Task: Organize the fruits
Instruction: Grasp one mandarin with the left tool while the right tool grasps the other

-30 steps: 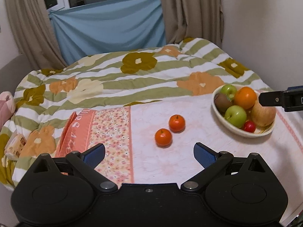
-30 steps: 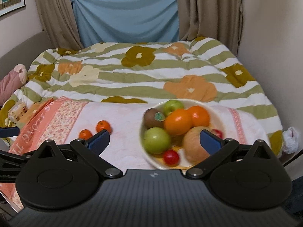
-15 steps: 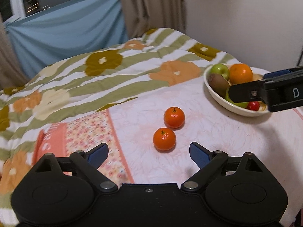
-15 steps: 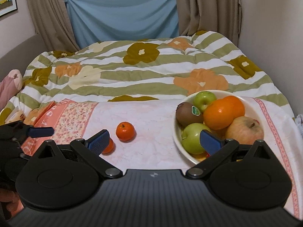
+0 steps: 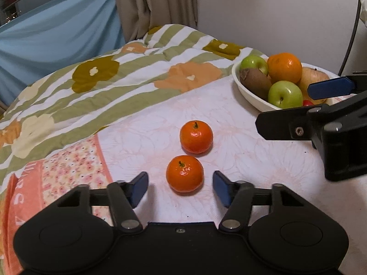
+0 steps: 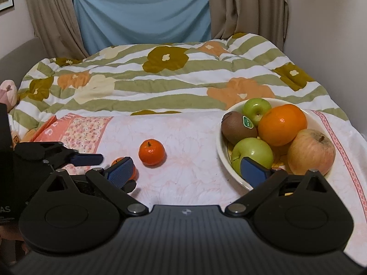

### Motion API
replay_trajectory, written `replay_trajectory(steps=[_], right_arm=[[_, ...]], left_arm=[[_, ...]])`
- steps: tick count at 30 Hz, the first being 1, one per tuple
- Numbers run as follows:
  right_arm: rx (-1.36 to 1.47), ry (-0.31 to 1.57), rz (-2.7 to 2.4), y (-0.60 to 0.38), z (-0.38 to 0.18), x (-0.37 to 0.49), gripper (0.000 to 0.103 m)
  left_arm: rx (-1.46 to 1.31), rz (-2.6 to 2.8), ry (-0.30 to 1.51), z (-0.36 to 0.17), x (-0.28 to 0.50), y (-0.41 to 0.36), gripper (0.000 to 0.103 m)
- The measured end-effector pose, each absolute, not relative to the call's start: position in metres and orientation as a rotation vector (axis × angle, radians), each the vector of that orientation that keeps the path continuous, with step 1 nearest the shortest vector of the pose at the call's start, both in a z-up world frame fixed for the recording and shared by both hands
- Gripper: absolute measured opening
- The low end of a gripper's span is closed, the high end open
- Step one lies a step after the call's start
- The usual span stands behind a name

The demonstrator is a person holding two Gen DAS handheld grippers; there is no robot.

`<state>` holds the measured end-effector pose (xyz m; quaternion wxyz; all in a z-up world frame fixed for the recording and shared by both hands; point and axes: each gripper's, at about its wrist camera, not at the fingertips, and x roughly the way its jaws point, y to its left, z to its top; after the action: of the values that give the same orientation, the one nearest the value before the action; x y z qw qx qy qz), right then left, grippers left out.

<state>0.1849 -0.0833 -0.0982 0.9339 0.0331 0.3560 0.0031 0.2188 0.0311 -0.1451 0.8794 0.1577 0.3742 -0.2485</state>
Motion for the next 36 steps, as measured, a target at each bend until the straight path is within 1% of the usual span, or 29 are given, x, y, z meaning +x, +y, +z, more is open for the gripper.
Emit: replay_trajectory(steps=[3,6,8,9,15,25,26,27,28,34,36], right_arm=[[0.077,0.734,0.005,-0.081,-0.103,0.187,0.103],[0.074,0.739,0.006,-0.079,-0.106,0.190,0.103],[0.072,0.744,0.009,-0.079,-0.108,0.191,0.103],[0.073,0.746,0.011,-0.078,-0.108,0.192,0.103],[0.070,0.752,0.026,-0.073,-0.112,0.198,0.103],[0.014,0.786,0.075,-0.058,-0.133,0.219,0.103],[0.010,0.788,0.082,-0.055,-0.136,0.222,0.099],[0.006,0.790,0.089,-0.053,-0.138,0.225,0.091],[0.001,0.799,0.100,-0.051,-0.141,0.229,0.088],[-0.012,0.811,0.116,-0.041,-0.153,0.247,0.084],[-0.010,0.817,0.126,-0.039,-0.156,0.253,0.075]], left_arm=[[0.333,-0.519,0.781,-0.150,0.222,0.028,0.059],[0.325,-0.516,0.786,-0.154,0.224,0.028,0.054],[0.314,-0.523,0.778,-0.154,0.225,0.030,0.044],[0.315,-0.525,0.773,-0.154,0.224,0.030,0.041],[0.341,-0.520,0.755,-0.154,0.222,0.029,0.041],[0.348,-0.456,0.768,-0.154,0.219,0.053,0.041],[0.349,-0.449,0.770,-0.154,0.218,0.055,0.041],[0.351,-0.445,0.772,-0.154,0.217,0.057,0.041],[0.350,-0.438,0.776,-0.154,0.216,0.059,0.041],[0.351,-0.400,0.788,-0.153,0.211,0.066,0.041],[0.341,-0.388,0.794,-0.153,0.211,0.068,0.041]])
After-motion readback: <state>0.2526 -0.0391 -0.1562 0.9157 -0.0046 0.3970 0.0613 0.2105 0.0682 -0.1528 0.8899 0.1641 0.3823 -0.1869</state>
